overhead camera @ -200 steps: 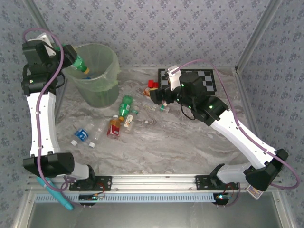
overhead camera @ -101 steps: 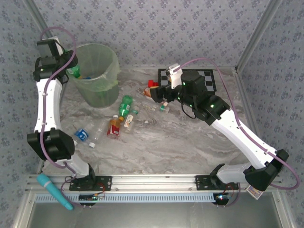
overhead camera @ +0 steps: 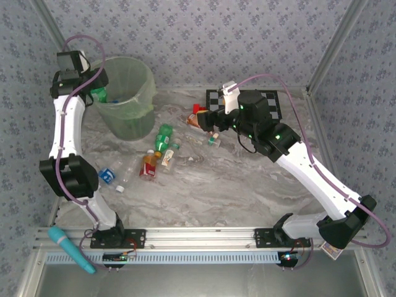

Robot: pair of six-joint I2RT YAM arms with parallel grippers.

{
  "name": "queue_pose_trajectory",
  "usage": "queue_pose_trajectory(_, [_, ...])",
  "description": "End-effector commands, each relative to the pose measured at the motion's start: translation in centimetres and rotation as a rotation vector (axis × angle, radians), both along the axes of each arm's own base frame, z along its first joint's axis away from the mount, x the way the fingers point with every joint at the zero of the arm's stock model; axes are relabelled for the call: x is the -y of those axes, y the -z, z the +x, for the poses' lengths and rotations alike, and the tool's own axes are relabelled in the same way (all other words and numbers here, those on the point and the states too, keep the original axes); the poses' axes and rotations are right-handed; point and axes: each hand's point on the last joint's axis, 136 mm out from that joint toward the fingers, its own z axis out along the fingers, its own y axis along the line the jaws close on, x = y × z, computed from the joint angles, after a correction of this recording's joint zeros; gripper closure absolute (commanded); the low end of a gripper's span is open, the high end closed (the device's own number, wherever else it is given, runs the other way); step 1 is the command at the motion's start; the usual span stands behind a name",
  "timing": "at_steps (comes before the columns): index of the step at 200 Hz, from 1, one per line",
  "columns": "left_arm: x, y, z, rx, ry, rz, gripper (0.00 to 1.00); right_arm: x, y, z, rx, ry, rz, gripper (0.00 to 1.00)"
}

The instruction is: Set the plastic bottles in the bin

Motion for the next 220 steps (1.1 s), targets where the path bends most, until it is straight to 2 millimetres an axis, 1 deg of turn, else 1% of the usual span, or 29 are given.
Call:
queue_pose_trajectory(1, [0.1,-2.7,-0.1,0.048,0.004,0.019,0.05,-0.1,-0.4,0.3,-0.006,0.005,0.020,0.00])
queue_pose_trajectory(3, [0.1,-2.7,-0.2,0.048,0.005,0.018,0.01,-0.1,-0.4,0.4,-0.006,0.005,0.021,0.00])
queue_pose_trajectory(7, [0.1,-2.8,-0.2,0.048,0.005,0.018,0.00,-0.1,-0.3,0.4,-0.007,0.006,0.020,0.00])
queue_pose_trajectory(32, [0.1,-3.5,-0.6,0.051,0.000,0.015,0.00,-0.3,-0.3,0.5,-0.010,0.003,0.025,0.00])
queue_pose_trajectory(45, [0.1,-4.2,-0.7,0.068,-0.002,0.007,0.00,-0.3,-0.2,0.6,-0.013,0.003,0.025,0.00])
queue_pose_trajectory(49, [0.2,-4.3,-0.7,0.073,0.000,0.004,0.00,-0.3,-0.2,0.6,-0.012,0.003,0.027,0.00])
queue_pose_trajectory(51, [0.3,-4.0,-0.9,0.056,0.001,-0.001,0.00,-0.3,-0.2,0.5,-0.013,0.002,0.027,0.00])
queue_pose_trajectory(54, [0.3,-4.0,-1.0,0.053,0.002,-0.005,0.00,-0.4,-0.2,0.6,-0.013,0.002,0.027,0.00])
queue_pose_trajectory(88, [1.1,-5.2,-1.8,0.071,0.009,-0.059,0.00,-0.3,-0.1,0.4,-0.017,0.001,0.029,0.00])
queue_pose_trajectory(110, [1.4,-5.5,-2.8,0.073,-0.005,-0.106,0.00,-0.3,-0.2,0.2,-0.018,-0.004,0.033,0.00])
queue_pose_trajectory(140, [1.8,-5.8,-4.9,0.087,-0.029,-0.165,0.00,-0.4,0.0,-0.1,-0.021,-0.013,0.033,0.00])
queue_pose_trajectory(143, [1.8,-6.3,-5.2,0.101,-0.031,-0.169,0.00,-0.4,0.0,-0.1,-0.020,-0.014,0.033,0.00])
queue_pose_trajectory(144, [1.8,-5.7,-5.2,0.088,-0.032,-0.172,0.00,-0.4,0.0,-0.1,-0.021,-0.015,0.033,0.00])
queue_pose_trajectory(146, [1.8,-5.4,-5.3,0.083,-0.037,-0.177,0.00,-0.4,0.0,-0.2,-0.020,-0.016,0.033,0.00])
queue_pose_trajectory(166, [1.8,-4.7,-7.4,0.088,-0.068,-0.223,0.00,-0.7,0.1,-0.4,-0.021,-0.031,0.033,0.00])
queue_pose_trajectory(167, [1.9,-4.9,-7.5,0.095,-0.070,-0.226,0.00,-0.7,0.1,-0.4,-0.020,-0.032,0.033,0.00])
queue_pose_trajectory(186, [2.0,-3.6,-9.7,0.084,-0.094,-0.266,0.00,-1.0,0.3,-0.6,-0.021,-0.043,0.034,0.00])
queue_pose_trajectory(220, [2.2,0.2,-14.1,0.027,-0.142,-0.290,0.02,-1.7,0.8,-0.7,-0.030,-0.072,0.041,0.00])
